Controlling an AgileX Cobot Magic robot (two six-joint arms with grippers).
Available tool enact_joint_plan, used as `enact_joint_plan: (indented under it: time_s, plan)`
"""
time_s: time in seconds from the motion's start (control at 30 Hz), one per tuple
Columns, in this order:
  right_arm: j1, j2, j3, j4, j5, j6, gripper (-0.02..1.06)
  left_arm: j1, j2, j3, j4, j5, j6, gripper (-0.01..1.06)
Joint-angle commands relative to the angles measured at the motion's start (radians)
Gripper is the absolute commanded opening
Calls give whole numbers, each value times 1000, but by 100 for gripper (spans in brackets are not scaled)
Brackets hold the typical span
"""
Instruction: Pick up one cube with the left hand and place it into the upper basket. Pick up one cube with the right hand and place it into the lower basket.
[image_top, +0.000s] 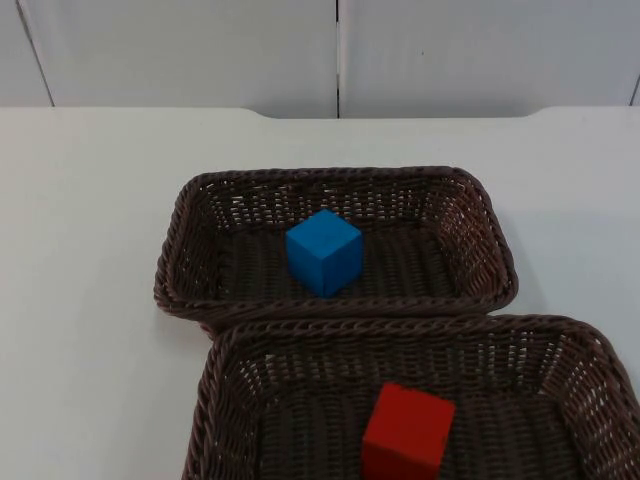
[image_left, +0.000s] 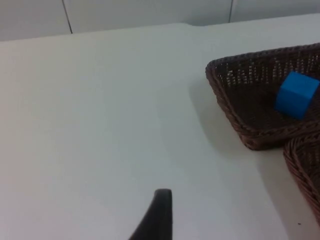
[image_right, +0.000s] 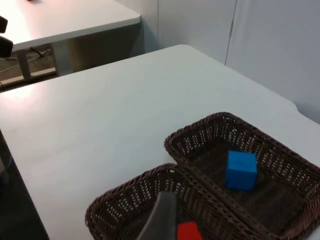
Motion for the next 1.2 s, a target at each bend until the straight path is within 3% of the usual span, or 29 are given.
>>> enact_joint_plan:
  time_s: [0.0, 0.37, 0.7, 0.83, 1.0, 1.17]
  plan:
    - [2, -38, 1, -8, 40, 7, 76, 3, -3, 7, -8, -6, 5, 85]
    - [2, -177, 5, -96, 182, 93, 76, 3, -3, 21, -8, 9, 5, 85]
    - [2, -298, 87, -107, 231, 164, 76, 3, -3, 21, -8, 9, 5, 85]
    - [2, -352, 87, -107, 281, 164, 76, 3, -3, 21, -8, 9, 5, 85]
    - [2, -367, 87, -100, 419, 164, 76, 3, -3, 21, 2, 8, 7, 85]
    - [2, -367, 108, -67, 458, 123, 76, 3, -3, 21, 12, 8, 7, 85]
